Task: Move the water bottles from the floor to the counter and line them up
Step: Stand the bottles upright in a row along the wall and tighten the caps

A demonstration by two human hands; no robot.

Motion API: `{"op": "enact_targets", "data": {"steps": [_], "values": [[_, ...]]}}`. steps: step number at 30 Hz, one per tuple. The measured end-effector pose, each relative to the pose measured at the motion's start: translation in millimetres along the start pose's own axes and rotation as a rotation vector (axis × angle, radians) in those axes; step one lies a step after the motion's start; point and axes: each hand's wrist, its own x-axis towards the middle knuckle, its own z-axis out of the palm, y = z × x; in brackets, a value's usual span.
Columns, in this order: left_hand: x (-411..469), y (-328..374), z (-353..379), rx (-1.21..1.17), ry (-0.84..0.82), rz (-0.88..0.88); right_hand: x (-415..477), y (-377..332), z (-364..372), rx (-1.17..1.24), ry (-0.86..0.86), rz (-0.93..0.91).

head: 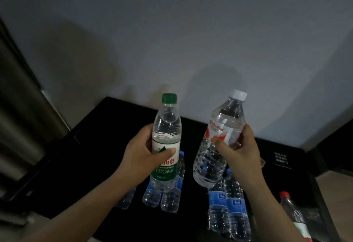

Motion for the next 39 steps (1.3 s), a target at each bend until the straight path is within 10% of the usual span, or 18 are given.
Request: {"op": "enact_targets", "data": {"steps": [22,39], "values": [[41,-42,-102,0.055,0.294,-0.098,87,18,123,-0.008,-0.235,0.041],[164,-136,-289,-0.074,0.217,-0.237,202,47,346,-0.237,-0.234,0.092]]}}
